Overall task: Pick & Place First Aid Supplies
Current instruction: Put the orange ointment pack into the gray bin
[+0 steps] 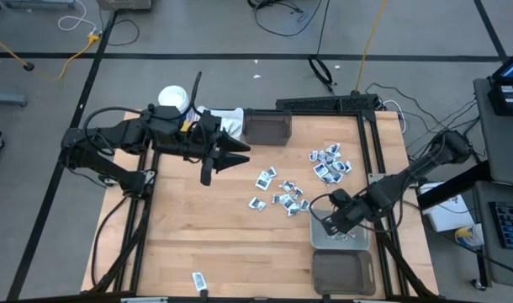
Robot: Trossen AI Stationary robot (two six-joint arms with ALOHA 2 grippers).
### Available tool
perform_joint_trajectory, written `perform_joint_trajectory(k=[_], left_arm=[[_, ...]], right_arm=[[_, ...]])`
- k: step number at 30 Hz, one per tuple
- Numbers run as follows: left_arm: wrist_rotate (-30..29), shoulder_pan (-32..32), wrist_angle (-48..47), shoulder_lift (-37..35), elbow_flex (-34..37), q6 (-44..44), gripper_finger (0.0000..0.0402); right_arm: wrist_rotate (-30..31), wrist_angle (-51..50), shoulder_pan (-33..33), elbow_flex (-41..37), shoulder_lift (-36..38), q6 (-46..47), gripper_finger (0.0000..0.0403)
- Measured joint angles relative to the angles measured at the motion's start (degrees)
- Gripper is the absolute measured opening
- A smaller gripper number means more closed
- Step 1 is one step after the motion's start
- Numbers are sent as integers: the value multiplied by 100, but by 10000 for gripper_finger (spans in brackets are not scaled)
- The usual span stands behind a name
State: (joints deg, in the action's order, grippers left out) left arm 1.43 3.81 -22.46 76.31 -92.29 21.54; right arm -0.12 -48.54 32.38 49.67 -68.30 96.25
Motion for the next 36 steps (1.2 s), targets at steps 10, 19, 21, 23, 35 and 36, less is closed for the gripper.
perform_joint_trajectory(k=[10, 19, 21, 23, 35, 36], left_arm=[[225, 47, 0, 0, 0, 158, 166], [830, 47, -31, -28, 0, 166, 166], [1099, 47, -42, -53, 0, 146, 166], [1276, 47, -113, -90, 0, 157, 166], [1360, 83, -307, -239, 2, 295, 166], [1369, 82, -325, -252, 2, 299, 166]], right_arm=[[-57, 832, 0, -498, 5, -245, 66], [-151, 878, -45, -504, 81, -661, 203], [-28, 1025, -61, -505, 265, -929, 220], [270, 1286, -99, -505, 566, -1146, 231], [1934, 5937, -1085, -505, 1844, -4615, 207], [1928, 6513, -1174, -504, 1799, -5048, 204]])
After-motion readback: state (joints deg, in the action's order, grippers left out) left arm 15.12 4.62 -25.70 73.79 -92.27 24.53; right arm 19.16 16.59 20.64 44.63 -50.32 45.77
